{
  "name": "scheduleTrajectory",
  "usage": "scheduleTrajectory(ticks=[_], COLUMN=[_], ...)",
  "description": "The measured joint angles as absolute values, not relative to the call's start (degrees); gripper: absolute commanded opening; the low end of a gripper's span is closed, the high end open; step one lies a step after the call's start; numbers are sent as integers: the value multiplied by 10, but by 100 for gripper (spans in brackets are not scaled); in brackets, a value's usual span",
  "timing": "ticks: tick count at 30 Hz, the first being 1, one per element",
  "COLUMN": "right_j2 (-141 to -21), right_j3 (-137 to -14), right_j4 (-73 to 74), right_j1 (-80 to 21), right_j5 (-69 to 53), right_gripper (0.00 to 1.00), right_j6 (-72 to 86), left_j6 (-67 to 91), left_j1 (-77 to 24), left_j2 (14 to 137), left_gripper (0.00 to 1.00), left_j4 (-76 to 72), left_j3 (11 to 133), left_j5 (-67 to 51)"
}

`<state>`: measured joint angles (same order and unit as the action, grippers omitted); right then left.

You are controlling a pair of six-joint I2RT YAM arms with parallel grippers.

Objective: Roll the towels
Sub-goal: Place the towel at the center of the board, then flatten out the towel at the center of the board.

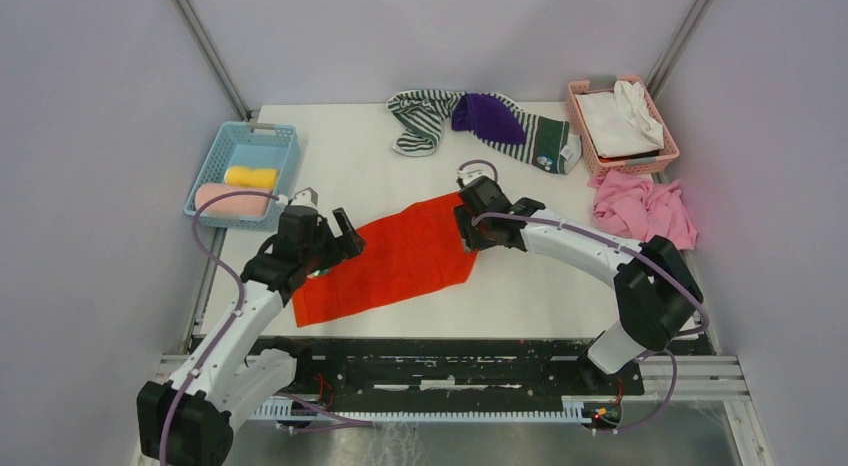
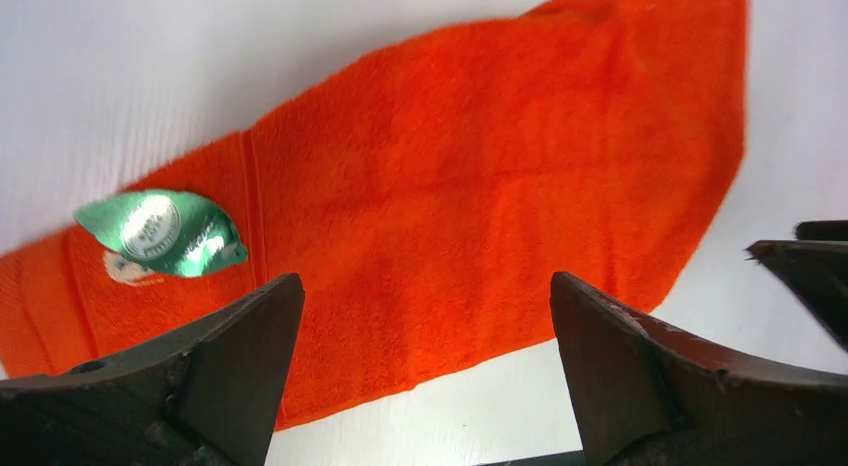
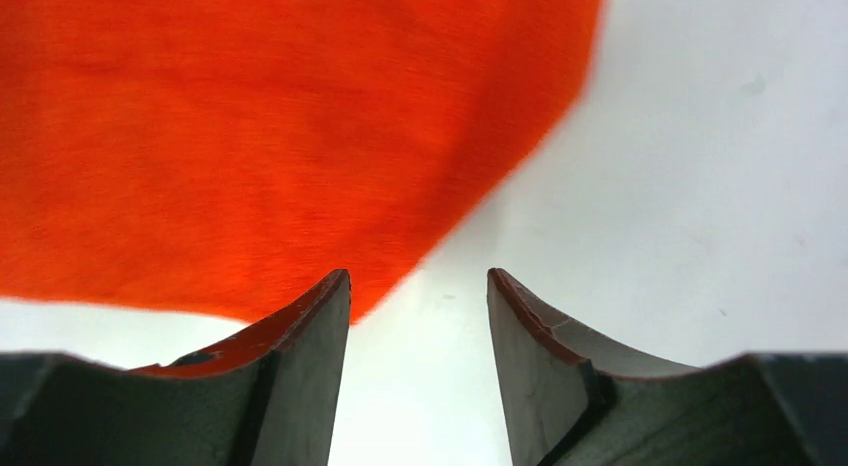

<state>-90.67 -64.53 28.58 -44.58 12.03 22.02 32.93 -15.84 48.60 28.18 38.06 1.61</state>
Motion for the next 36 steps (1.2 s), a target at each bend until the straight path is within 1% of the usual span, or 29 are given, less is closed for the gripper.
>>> scheduleTrajectory(ticks=[5, 14, 15, 16, 18, 19, 20, 21, 24, 25, 27, 28, 31, 32, 34, 36], right_j2=[-912, -968, -976, -978, -992, -995, -1007, -1007, -1008, -1006, -996, -990, -974, -971, -964, -954], right_j3=[-585, -552, -550, -550, -549, -550, -554, -554, -586, -608, -653, -681, -773, -800, -830, -824], right_j4=[278, 187, 173, 158, 120, 113, 100, 100, 170, 217, 299, 338, 429, 451, 476, 486], right_j1=[-369, -365, -365, -364, -364, -364, -362, -362, -362, -367, -379, -390, -436, -452, -479, -491], right_j5=[110, 27, 18, 11, -7, -12, -18, -18, 25, 56, 121, 154, 234, 253, 269, 267], right_gripper=[58, 56, 52, 46, 20, 4, 1, 0, 0, 1, 5, 9, 31, 37, 43, 47], right_j6=[258, 314, 319, 325, 340, 339, 345, 345, 325, 311, 289, 280, 257, 250, 236, 225], left_j6=[372, 401, 401, 401, 401, 402, 402, 402, 402, 401, 401, 401, 401, 401, 401, 401], left_j1=[-158, -159, -160, -161, -163, -164, -167, -167, -176, -182, -190, -193, -200, -200, -200, -200], left_j2=[541, 634, 645, 654, 663, 669, 679, 680, 695, 701, 711, 716, 726, 726, 726, 726], left_gripper=[98, 97, 97, 96, 95, 93, 93, 92, 92, 92, 91, 91, 91, 91, 91, 91], left_j4=[267, 196, 189, 182, 160, 151, 128, 127, 101, 94, 81, 74, 57, 56, 56, 56], left_j3=[330, 287, 284, 282, 282, 283, 283, 283, 284, 286, 289, 291, 293, 293, 293, 292], left_j5=[8, 4, 4, 5, 9, 10, 12, 12, 17, 20, 23, 24, 25, 25, 25, 25])
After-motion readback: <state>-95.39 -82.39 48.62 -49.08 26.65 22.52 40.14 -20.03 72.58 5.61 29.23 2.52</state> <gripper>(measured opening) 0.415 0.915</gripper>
